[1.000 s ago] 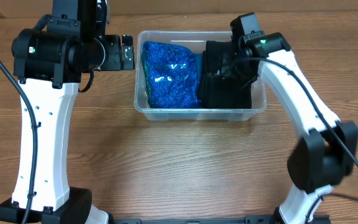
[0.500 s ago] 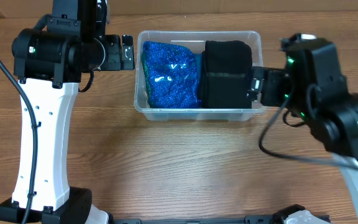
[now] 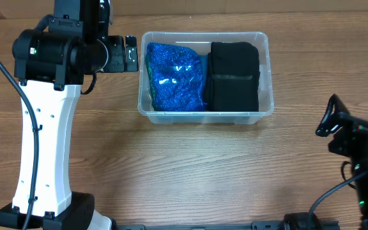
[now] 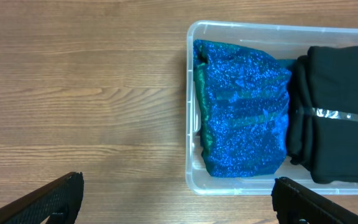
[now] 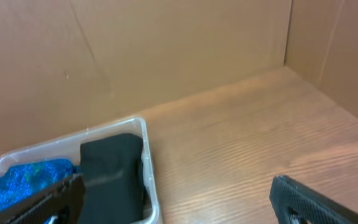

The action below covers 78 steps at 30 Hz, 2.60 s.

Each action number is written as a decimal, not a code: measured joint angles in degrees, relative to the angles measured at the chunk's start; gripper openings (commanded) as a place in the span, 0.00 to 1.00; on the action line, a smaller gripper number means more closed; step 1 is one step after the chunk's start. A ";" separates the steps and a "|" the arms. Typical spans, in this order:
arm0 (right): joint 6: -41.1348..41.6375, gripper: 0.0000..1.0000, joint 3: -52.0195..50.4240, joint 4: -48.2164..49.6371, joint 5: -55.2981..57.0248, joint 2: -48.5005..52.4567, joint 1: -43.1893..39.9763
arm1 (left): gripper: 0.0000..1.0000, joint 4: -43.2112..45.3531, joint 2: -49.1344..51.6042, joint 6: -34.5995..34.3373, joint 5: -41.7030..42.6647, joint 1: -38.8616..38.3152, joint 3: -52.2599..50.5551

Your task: Pack container

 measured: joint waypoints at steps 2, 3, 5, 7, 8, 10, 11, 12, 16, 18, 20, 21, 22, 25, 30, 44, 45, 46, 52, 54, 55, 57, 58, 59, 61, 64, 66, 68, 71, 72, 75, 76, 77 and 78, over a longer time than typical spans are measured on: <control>-0.15 0.98 -8.96 3.17 -1.25 -5.14 -1.18 | 1.00 -0.04 0.00 0.00 -0.02 0.00 0.00; -0.20 0.84 -12.66 4.59 -2.05 -7.41 -1.64 | 1.00 0.04 0.00 0.00 0.00 0.00 0.00; -0.31 0.86 -21.35 4.85 -3.82 -13.33 -2.67 | 1.00 0.02 0.00 0.00 0.00 0.00 0.00; -0.35 1.00 -27.36 6.97 -5.14 -17.40 -3.32 | 1.00 -0.02 0.00 0.00 0.00 0.00 0.00; -0.15 1.00 -31.69 9.20 -6.29 -20.48 -3.91 | 1.00 0.02 0.00 0.00 0.00 0.00 0.00; -0.35 1.00 -38.73 11.67 -8.09 -25.49 -4.81 | 1.00 0.04 0.00 0.00 -0.02 0.00 0.00; -0.33 1.00 -41.44 12.94 -8.94 -27.26 -5.07 | 1.00 0.07 0.00 0.00 -0.02 0.00 0.00; -0.33 1.00 -43.08 13.44 -9.35 -28.41 -5.20 | 1.00 0.02 0.00 0.00 0.00 0.00 0.00; -0.31 1.00 -50.25 14.34 -11.43 -34.34 -5.35 | 1.00 0.04 0.00 0.00 -0.02 0.00 0.00; -0.28 1.00 -51.98 14.49 -11.72 -36.02 -5.35 | 1.00 0.02 0.00 0.00 -0.02 0.00 0.00; -0.28 1.00 -54.27 14.45 -11.93 -37.44 -5.35 | 1.00 0.02 0.00 0.00 0.00 0.00 0.00; -0.22 1.00 -55.21 14.49 -11.98 -37.75 -5.35 | 1.00 0.04 0.00 0.00 0.00 0.00 0.00; -0.20 1.00 -56.35 14.45 -12.11 -38.14 -5.35 | 1.00 0.02 0.00 0.00 0.00 0.00 0.00; -0.17 1.00 -58.97 14.43 -12.35 -39.19 -5.35 | 1.00 0.04 0.00 0.00 -0.02 0.00 0.00; -0.17 1.00 -62.38 14.40 -12.35 -39.30 -5.35 | 1.00 0.02 0.00 0.00 0.00 0.00 0.00; -0.15 1.00 -63.14 14.60 -12.50 -39.32 -5.35 | 1.00 0.04 0.00 0.00 -0.02 0.00 0.00; -0.17 1.00 -63.14 14.62 -12.50 -39.32 -5.35 | 1.00 0.04 0.00 0.00 0.00 0.00 0.00; -0.17 1.00 -63.14 14.62 -12.50 -39.32 -5.35 | 1.00 0.04 0.00 0.00 -0.02 0.00 0.00; -0.17 1.00 -63.14 14.60 -12.50 -39.32 -5.35 | 1.00 0.04 0.00 0.00 0.00 0.00 0.00; -0.17 1.00 -63.14 14.62 -12.48 -39.32 -5.35 | 1.00 0.04 0.00 0.00 -0.02 0.00 0.00; -0.20 1.00 -63.14 14.62 -12.48 -39.32 -5.35 | 1.00 0.04 0.00 0.00 0.00 0.00 0.00; -0.17 1.00 -63.14 14.62 -12.50 -39.32 -5.35 | 1.00 0.04 0.00 0.00 0.00 0.00 0.00; -0.15 1.00 -63.14 14.62 -12.50 -39.32 -5.35 | 1.00 0.04 0.00 0.00 0.00 0.00 0.00; -0.20 1.00 -63.14 14.62 -12.52 -39.32 -5.35 | 1.00 0.04 0.00 0.00 0.00 0.00 0.00; -0.15 1.00 -63.14 14.62 -12.50 -39.32 -5.35 | 1.00 -0.04 0.00 0.00 -0.39 0.00 0.00; -0.17 1.00 -63.14 14.64 -12.50 -39.32 -5.35 | 1.00 0.00 -0.35 0.24 -3.06 0.00 -0.02; -0.17 1.00 -63.14 14.60 -12.50 -39.32 -5.35 | 1.00 2.64 -2.67 2.19 -3.54 0.00 -1.57; -0.17 1.00 -63.14 14.64 -12.50 -39.32 -5.35 | 1.00 6.21 -7.21 6.03 -2.56 0.00 -4.48; -0.15 1.00 -63.14 14.75 -12.52 -39.36 -5.35 | 1.00 13.77 -17.38 11.13 -0.57 0.72 -14.19; -0.15 1.00 -63.17 14.88 -12.50 -39.34 -5.35 | 1.00 15.19 -20.11 11.93 0.33 1.55 -17.33; -0.17 1.00 -63.17 14.93 -12.48 -39.39 -5.35 | 1.00 24.50 -30.45 13.66 4.20 6.73 -33.14; -0.15 1.00 -63.17 14.86 -12.52 -39.41 -5.35 | 1.00 26.80 -33.40 13.84 5.27 7.89 -37.79; -0.20 1.00 -63.17 14.93 -12.48 -39.43 -5.35 | 1.00 29.05 -36.13 14.19 6.08 8.68 -42.25; -0.17 1.00 -63.17 14.91 -12.48 -39.47 -5.35 | 1.00 31.91 -38.93 14.75 6.64 9.09 -46.71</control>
